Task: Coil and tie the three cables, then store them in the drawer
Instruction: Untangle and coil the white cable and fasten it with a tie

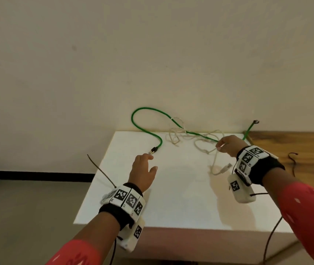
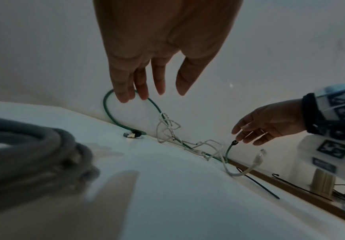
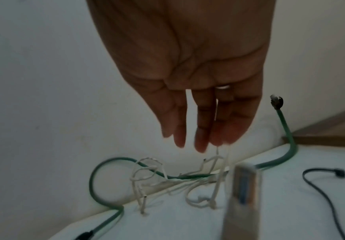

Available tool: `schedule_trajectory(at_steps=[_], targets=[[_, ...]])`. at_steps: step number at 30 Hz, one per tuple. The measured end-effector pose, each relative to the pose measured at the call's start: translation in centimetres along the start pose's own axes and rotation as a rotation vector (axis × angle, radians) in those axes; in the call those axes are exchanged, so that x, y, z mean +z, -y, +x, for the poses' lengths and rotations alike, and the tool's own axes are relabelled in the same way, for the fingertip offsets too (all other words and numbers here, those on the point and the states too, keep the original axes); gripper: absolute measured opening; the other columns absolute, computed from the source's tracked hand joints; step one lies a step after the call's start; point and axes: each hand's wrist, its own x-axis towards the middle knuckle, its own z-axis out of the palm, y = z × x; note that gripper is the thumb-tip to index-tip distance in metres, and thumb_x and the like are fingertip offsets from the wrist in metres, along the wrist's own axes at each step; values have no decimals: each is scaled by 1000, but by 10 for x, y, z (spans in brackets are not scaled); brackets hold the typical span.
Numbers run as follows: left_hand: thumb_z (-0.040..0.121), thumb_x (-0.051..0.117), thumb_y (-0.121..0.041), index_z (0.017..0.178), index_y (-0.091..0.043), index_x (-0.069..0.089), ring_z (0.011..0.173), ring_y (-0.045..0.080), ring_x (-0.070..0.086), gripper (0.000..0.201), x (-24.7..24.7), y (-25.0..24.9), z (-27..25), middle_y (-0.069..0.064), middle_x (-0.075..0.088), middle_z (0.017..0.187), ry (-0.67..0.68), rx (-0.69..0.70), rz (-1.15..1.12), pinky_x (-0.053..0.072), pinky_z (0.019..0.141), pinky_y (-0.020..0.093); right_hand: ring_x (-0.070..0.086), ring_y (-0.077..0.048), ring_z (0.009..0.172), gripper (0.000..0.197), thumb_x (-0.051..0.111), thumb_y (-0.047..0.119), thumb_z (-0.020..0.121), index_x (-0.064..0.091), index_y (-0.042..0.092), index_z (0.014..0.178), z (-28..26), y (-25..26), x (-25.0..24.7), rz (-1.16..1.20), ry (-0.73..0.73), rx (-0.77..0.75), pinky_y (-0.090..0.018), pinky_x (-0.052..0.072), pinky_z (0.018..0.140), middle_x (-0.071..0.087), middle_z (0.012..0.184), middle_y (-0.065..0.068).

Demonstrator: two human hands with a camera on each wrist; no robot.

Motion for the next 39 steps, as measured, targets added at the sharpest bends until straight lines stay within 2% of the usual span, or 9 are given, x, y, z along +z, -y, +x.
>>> schedule_trajectory(at_steps=[3, 5, 7, 8, 13, 19, 22, 28, 39], targets=[[89, 52, -14, 122, -9, 45, 122, 23, 43, 34, 11, -1, 2, 12, 43, 129, 20, -6, -18, 34, 99, 30, 49, -27, 120, 41, 56, 29, 89, 56, 4, 122, -15, 3, 9, -422, 227, -32, -30, 40, 96, 53, 125, -12], [89, 53, -13, 122, -9, 45, 120, 22, 44, 34, 15, -1, -1, 12, 44, 128, 26, 1, -26, 34, 96, 27, 62, -23, 99, 38, 57, 21, 89, 56, 1, 121, -23, -2, 21, -510, 332, -7, -29, 48, 82, 60, 97, -7], [89, 52, -13, 121, -8, 46, 120, 21, 44, 33, 16, -1, -6, 12, 44, 127, 34, 8, -35, 33, 95, 24, 59, -14, 61, 24, 57, 5, 84, 66, 0, 106, -28, -6, 28, -385, 284, 12, -23, 47, 57, 61, 70, -1], [89, 52, -12, 121, -8, 46, 121, 21, 44, 33, 16, -1, -8, 12, 45, 127, 37, 10, -38, 33, 95, 24, 56, -12, 57, 22, 54, 1, 82, 68, 1, 99, -29, -6, 27, -350, 213, -6, -21, 45, 55, 64, 68, -2], [89, 52, -12, 120, -9, 47, 121, 20, 44, 31, 7, -9, -22, 12, 45, 127, 29, 0, -50, 35, 94, 26, 66, -25, 86, 23, 52, -1, 82, 72, 6, 90, -40, 10, -16, -209, -90, -195, -28, 49, 77, 74, 87, -13], [89, 52, -11, 119, -8, 47, 118, 20, 45, 31, -6, -29, -38, 13, 47, 125, 11, 34, -83, 32, 91, 20, 54, -17, 72, 19, 57, -1, 83, 73, 5, 91, -73, 34, -82, -28, -292, -396, -27, 42, 71, 71, 83, -11], [90, 52, -12, 120, -8, 47, 117, 20, 46, 31, -11, -41, -46, 12, 47, 125, 17, 52, -87, 31, 89, 19, 51, -13, 64, 21, 54, -4, 83, 71, 4, 92, -93, 41, -102, 135, -311, -474, -25, 44, 61, 68, 75, -9], [89, 52, -13, 119, -10, 48, 112, 21, 47, 30, -7, -56, -58, 12, 50, 122, 63, 67, -97, 32, 89, 21, 48, -3, 61, 17, 54, 0, 87, 66, 10, 92, -111, 38, -113, 478, -305, -517, -15, 39, 56, 63, 47, 21], [89, 50, -11, 116, -12, 50, 113, 29, 52, 27, 34, -69, -20, 17, 50, 126, 207, -65, -337, 45, 97, 40, 48, -7, 68, 26, 46, 2, 91, 63, 18, 78, -105, 7, -104, 775, -109, -520, -24, 34, 63, 62, 57, 12]])
